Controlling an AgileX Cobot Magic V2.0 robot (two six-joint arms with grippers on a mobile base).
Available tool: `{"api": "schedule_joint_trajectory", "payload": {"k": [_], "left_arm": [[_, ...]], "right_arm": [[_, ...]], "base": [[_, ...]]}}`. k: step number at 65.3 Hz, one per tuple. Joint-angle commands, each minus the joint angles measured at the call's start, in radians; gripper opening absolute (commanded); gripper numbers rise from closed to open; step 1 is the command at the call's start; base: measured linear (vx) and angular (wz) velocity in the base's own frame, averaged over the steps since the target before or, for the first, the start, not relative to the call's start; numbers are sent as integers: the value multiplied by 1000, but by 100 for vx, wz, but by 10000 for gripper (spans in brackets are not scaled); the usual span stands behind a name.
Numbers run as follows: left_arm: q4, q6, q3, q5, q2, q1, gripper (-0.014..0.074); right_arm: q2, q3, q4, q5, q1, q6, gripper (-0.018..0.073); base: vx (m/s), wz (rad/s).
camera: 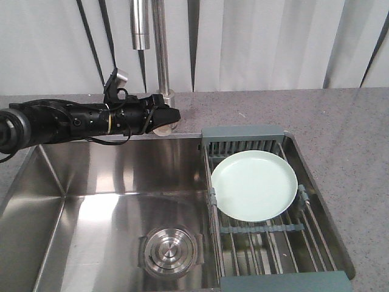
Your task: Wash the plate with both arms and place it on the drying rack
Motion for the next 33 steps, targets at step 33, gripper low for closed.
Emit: {"api": "schedule_joint_trajectory", "payload": {"k": [33], "left_arm": [[-108,-8,-121,-87,-40,14,-6]], "right_arm": [[-4,-25,5,-14,-4,-2,-7]], "base": [[0,0]]}}
